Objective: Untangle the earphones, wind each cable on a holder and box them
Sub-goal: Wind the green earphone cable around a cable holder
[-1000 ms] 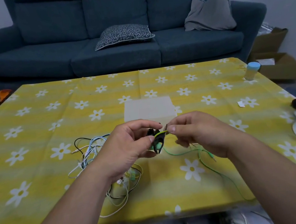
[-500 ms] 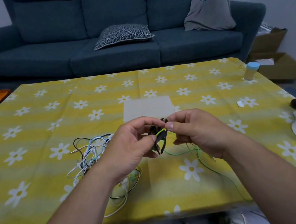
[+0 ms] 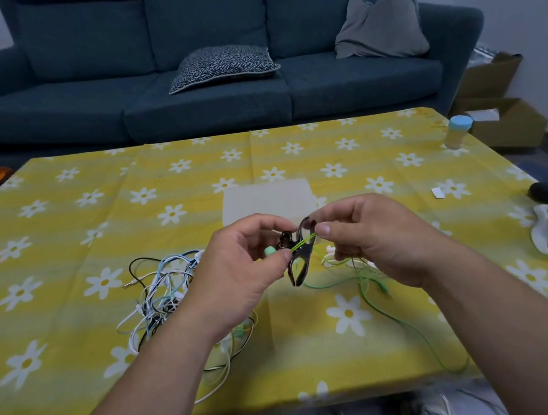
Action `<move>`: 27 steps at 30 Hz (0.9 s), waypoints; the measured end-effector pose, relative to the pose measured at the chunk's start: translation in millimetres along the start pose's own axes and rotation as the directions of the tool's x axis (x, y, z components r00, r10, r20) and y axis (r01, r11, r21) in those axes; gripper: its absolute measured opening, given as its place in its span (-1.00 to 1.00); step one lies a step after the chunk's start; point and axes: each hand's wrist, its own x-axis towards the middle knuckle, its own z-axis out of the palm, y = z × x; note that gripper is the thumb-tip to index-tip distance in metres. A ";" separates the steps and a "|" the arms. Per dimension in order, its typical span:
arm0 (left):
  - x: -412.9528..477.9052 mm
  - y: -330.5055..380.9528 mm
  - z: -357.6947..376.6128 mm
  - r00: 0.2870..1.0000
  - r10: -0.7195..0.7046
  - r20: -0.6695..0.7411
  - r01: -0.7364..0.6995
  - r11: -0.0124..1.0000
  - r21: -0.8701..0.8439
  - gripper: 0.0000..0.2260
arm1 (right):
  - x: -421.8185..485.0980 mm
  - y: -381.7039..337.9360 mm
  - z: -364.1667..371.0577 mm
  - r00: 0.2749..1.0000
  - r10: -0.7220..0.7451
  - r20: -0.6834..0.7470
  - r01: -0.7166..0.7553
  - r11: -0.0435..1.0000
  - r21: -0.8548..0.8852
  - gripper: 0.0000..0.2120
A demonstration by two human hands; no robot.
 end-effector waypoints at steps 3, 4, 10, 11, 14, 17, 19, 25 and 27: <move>0.6 -1.4 2.0 1.000 -0.003 0.019 0.003 1.000 0.019 -0.74 | -3.1 -1.2 -9.1 0.998 -0.047 -0.044 0.046 0.999 -0.016 -0.83; 0.8 -1.5 3.1 1.000 -0.007 0.029 0.006 1.000 0.027 -0.74 | -3.6 -1.2 -11.3 0.996 -0.061 -0.070 0.060 0.998 -0.019 -0.83; -3.6 1.9 7.7 0.993 -0.015 0.119 0.024 0.997 -0.075 -0.73 | -3.4 0.4 -10.1 0.984 -0.116 -0.135 0.114 0.993 -0.023 -0.85; -4.2 2.5 8.3 0.992 -0.010 0.124 0.023 0.995 -0.099 -0.74 | -2.9 0.8 -9.8 0.981 -0.116 -0.153 0.113 0.993 -0.027 -0.85; -3.7 3.9 10.2 0.994 0.002 0.113 0.016 0.988 -0.156 -0.74 | -0.9 3.2 -8.5 0.977 -0.098 -0.191 0.096 0.995 -0.022 -0.87; -2.3 2.7 9.7 0.994 -0.004 0.105 0.024 0.981 -0.194 -0.77 | 1.3 5.9 -5.2 0.975 -0.086 -0.206 0.080 0.996 -0.036 -0.88; -2.2 1.2 9.1 0.994 -0.012 0.112 0.035 0.979 -0.203 -0.78 | 2.7 7.1 -2.7 0.973 -0.076 -0.218 0.068 0.997 -0.046 -0.90; -1.6 5.9 10.3 0.996 -0.080 0.030 0.085 0.961 -0.262 -0.74 | 5.1 15.4 8.4 0.992 0.008 -0.125 -0.025 0.991 -0.130 -0.81; -0.4 6.7 9.3 0.996 -0.083 -0.040 0.071 0.969 -0.237 -0.75 | 4.4 17.6 13.7 0.996 0.064 -0.054 -0.073 0.982 -0.171 -0.76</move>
